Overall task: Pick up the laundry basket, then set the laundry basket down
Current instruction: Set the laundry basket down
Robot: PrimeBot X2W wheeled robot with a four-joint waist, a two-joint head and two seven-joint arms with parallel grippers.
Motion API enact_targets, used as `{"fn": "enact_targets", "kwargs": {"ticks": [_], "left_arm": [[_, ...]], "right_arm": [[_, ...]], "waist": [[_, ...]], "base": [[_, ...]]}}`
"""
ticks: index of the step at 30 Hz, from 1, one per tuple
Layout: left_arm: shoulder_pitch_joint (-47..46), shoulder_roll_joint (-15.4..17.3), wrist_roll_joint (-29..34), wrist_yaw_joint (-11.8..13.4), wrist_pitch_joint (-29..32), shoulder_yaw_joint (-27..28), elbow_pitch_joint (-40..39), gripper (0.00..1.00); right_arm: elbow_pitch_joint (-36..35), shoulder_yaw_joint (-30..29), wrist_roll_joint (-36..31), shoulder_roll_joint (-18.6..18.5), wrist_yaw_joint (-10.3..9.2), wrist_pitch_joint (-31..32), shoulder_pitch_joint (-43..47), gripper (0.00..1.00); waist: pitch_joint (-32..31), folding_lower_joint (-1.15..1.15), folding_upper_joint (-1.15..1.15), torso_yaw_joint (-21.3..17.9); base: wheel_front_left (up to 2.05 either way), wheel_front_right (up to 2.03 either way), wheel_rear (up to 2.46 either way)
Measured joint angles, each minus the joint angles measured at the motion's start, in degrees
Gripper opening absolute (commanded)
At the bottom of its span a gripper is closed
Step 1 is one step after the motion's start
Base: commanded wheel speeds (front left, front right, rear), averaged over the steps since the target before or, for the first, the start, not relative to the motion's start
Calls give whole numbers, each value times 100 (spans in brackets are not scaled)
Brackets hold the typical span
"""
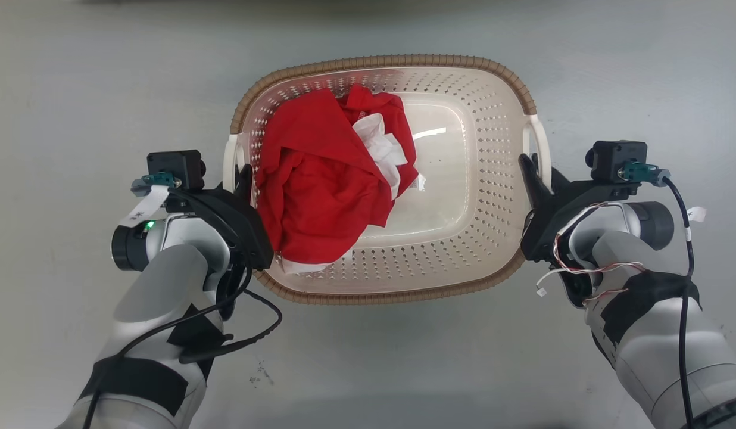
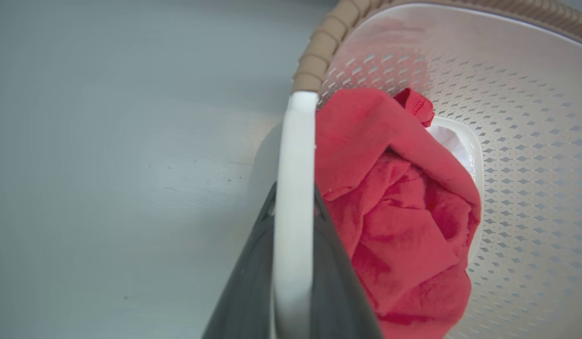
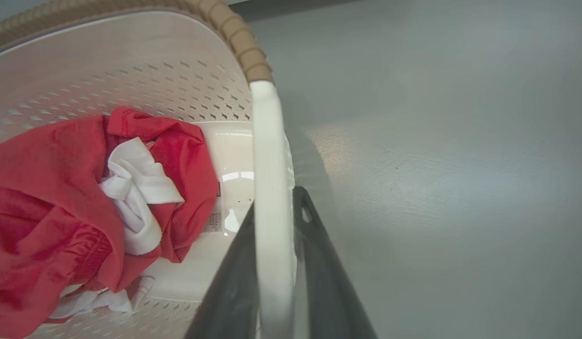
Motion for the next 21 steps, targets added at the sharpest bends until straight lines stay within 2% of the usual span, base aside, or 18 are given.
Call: {"fn": "enact_targets", "kwargs": {"ticks": [1,2,3,6,14,21], "left_arm": [[0,-8,-34,-30,22,12,8,7],[-1,-1,-57,-45,32,21,21,69],[-1,18,-68,-49,53,34,37,100],[0,122,-98,-99,54,43,56,100],[35,108,-131,-155,43,-9,67,100],[319,109,-79,-193,-255,-144,88,100]], "right_arm": [[11,7,-22,0,0,-20,0,100],[24,-4,-20,-9,0,-44,0,100],[40,-8,-20,-27,-1,-63,-1,100],[58,3,-20,-98,-1,-114,3,100],[63,51,-13,-89,24,-204,54,100],[87,65,31,-85,35,-375,491,100]], "waist": [[-6,0,0,2],[-12,0,0,4],[-20,0,0,6],[-69,0,0,15],[-324,0,0,44],[-740,0,0,44]], "base": [[0,0,0],[0,0,0],[0,0,0],[0,0,0],[0,0,0],[0,0,0]]}}
